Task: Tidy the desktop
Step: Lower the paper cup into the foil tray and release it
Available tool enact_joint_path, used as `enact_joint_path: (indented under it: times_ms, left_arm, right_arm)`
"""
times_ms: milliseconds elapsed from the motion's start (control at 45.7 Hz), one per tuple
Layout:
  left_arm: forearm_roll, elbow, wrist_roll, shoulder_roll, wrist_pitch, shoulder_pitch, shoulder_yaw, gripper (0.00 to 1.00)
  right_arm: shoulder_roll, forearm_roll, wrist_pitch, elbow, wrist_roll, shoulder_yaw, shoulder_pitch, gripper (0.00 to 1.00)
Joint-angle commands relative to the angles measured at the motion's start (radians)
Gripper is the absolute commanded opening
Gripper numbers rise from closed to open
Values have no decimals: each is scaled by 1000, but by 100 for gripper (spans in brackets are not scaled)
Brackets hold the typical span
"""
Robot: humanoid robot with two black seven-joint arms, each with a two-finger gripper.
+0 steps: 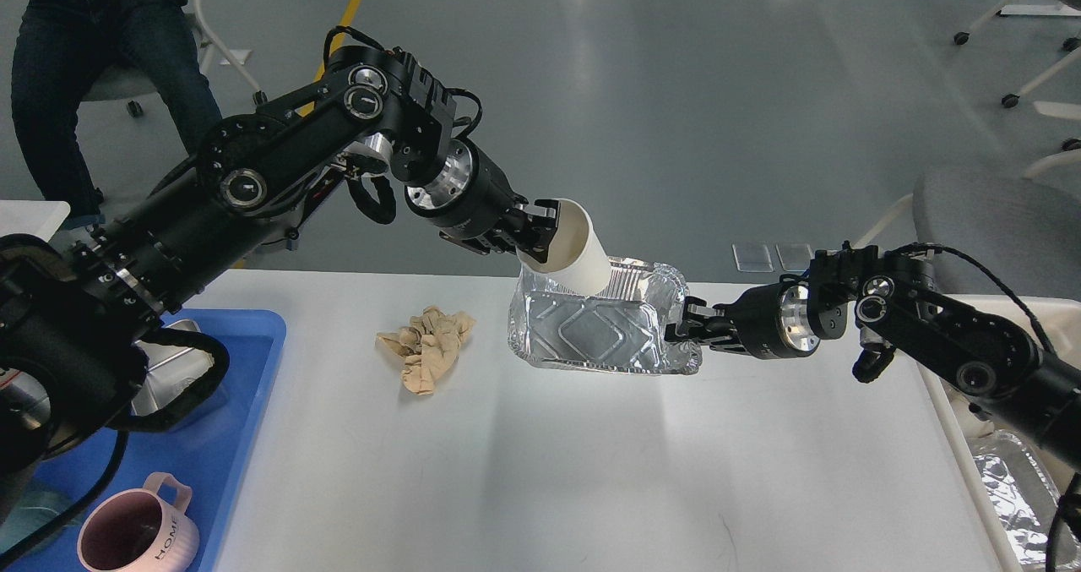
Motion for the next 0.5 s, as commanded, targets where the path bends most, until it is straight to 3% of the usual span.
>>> enact_joint_path:
  times_ms: [0, 482]
  left_arm:
    - [3, 38, 5, -51, 0, 0, 8, 0]
    - [12, 98, 7, -129, 0, 20, 64, 0]
  right_arm:
    - [1, 0, -1, 0, 0, 0, 1, 0]
    - [3, 0, -1, 3, 0, 1, 1, 0]
